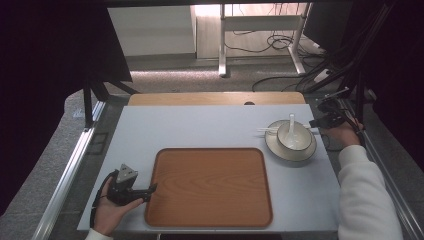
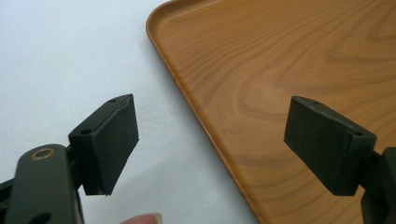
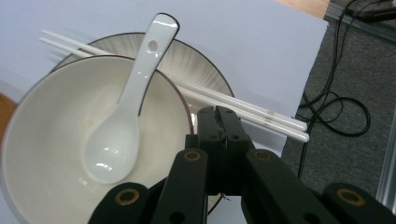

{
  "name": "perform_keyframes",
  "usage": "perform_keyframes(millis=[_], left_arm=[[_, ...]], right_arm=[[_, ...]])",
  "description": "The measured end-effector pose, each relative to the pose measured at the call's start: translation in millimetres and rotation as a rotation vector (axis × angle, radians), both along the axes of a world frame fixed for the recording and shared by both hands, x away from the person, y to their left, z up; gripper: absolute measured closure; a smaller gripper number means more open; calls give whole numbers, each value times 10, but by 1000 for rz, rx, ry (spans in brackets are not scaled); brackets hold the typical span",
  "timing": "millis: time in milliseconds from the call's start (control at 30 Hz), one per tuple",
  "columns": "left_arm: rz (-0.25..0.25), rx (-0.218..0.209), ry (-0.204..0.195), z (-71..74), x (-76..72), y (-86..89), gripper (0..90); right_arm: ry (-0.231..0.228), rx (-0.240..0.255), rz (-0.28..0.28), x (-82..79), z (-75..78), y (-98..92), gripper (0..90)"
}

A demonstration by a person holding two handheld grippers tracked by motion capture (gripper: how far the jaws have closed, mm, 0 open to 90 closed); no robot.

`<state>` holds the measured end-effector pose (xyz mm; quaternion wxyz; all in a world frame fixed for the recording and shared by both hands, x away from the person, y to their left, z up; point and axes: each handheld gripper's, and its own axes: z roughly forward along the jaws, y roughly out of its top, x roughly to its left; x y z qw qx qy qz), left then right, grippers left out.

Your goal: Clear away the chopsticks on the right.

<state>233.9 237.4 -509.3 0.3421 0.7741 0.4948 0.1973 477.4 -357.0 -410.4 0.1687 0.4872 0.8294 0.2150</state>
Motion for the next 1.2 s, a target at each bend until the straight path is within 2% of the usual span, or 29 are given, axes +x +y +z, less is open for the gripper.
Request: perform_keyframes(millis=[133, 333, 533, 667, 800, 967, 1200], left_arm=[[2, 0, -2, 7, -4, -3, 173], [10, -3, -11, 29, -21, 8, 172], [14, -2, -17, 45, -34, 5, 172], [31, 2, -32, 55, -46, 14, 175], [43, -2, -37, 62, -48, 34, 176], [45, 4, -28, 41, -43, 28, 176], [42, 4, -31, 60, -59, 16, 175]], right_arm=[[3, -26, -6, 90, -71, 11, 897], [17, -34, -36, 275, -161, -48, 898], [21, -29, -45, 384, -203, -36, 897], [29, -42, -49, 483, -313, -21, 898], [43, -53, -60, 538, -402, -54, 898], [48, -46, -72, 553, -428, -95, 898], [69, -69, -70, 515, -440, -126, 898]])
